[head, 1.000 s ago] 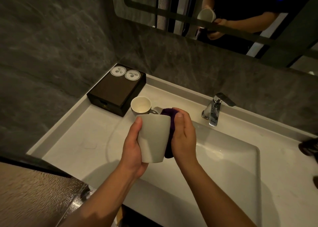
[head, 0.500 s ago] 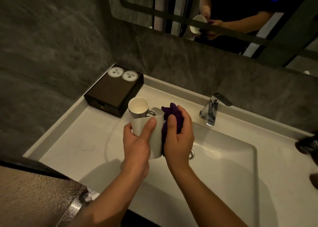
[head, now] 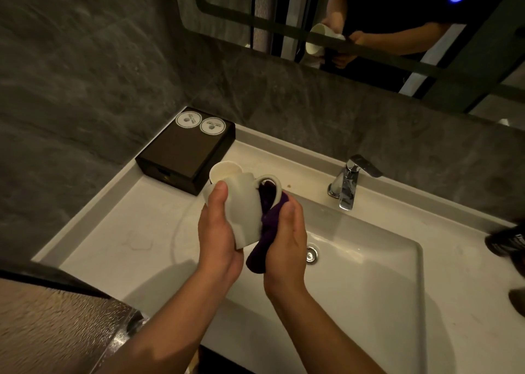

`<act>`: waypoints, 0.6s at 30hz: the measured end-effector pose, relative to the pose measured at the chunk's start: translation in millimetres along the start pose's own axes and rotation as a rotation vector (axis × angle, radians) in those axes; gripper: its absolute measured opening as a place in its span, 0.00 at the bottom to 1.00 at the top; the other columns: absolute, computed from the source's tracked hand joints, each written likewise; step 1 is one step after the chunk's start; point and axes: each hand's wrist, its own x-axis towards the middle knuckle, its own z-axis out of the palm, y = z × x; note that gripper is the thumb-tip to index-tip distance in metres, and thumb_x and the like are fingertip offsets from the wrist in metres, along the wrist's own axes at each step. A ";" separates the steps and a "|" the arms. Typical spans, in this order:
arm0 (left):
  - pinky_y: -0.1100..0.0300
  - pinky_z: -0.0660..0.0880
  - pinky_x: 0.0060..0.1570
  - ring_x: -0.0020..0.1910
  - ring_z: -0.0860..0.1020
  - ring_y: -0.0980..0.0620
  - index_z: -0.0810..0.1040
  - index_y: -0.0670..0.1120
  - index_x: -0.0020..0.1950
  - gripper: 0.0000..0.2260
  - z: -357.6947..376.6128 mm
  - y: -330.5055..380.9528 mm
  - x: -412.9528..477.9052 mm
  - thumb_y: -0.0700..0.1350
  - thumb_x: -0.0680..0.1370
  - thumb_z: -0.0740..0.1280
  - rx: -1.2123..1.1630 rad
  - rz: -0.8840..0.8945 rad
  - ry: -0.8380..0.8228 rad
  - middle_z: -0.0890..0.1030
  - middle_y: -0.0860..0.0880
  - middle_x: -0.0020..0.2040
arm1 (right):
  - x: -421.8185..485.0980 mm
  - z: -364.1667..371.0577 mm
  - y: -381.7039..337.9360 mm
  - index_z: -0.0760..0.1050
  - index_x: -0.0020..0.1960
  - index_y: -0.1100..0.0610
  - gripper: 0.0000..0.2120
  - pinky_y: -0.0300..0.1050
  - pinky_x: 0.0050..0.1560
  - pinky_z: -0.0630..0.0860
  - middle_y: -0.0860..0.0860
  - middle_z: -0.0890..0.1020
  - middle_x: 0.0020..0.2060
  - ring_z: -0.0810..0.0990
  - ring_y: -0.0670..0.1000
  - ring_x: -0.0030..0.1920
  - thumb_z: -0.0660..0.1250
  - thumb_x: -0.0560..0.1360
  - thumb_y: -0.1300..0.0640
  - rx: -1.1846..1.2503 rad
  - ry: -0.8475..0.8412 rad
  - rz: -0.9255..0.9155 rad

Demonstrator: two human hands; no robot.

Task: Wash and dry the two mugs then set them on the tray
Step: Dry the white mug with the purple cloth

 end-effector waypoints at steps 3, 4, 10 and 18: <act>0.46 0.83 0.47 0.58 0.84 0.41 0.81 0.51 0.68 0.32 -3.1 5.3 3.4 0.67 0.70 0.72 -0.027 -0.052 -0.102 0.84 0.40 0.63 | 8.2 -3.6 -6.4 0.80 0.58 0.34 0.15 0.42 0.56 0.78 0.40 0.85 0.53 0.83 0.41 0.56 0.56 0.80 0.40 0.114 -0.043 0.020; 0.47 0.83 0.45 0.56 0.84 0.41 0.81 0.51 0.68 0.31 -4.8 5.6 5.0 0.67 0.71 0.71 -0.044 -0.078 -0.131 0.85 0.40 0.62 | 10.3 -5.8 -8.4 0.80 0.60 0.37 0.16 0.48 0.61 0.78 0.42 0.85 0.57 0.82 0.44 0.60 0.57 0.81 0.41 0.151 -0.067 0.025; 0.47 0.84 0.43 0.53 0.86 0.42 0.83 0.50 0.67 0.31 -14.4 -1.7 5.3 0.67 0.70 0.72 -0.125 -0.161 -0.236 0.86 0.41 0.58 | 22.9 -8.0 -26.3 0.75 0.68 0.38 0.18 0.52 0.66 0.76 0.40 0.81 0.64 0.79 0.44 0.63 0.54 0.83 0.40 0.049 -0.245 -0.046; 0.37 0.79 0.62 0.57 0.85 0.43 0.83 0.54 0.63 0.21 -15.7 5.5 8.5 0.63 0.77 0.64 0.203 -0.035 -0.195 0.86 0.42 0.61 | 25.6 -8.5 -6.5 0.68 0.71 0.39 0.19 0.44 0.63 0.78 0.40 0.78 0.64 0.77 0.43 0.64 0.57 0.82 0.39 -0.173 -0.139 -0.265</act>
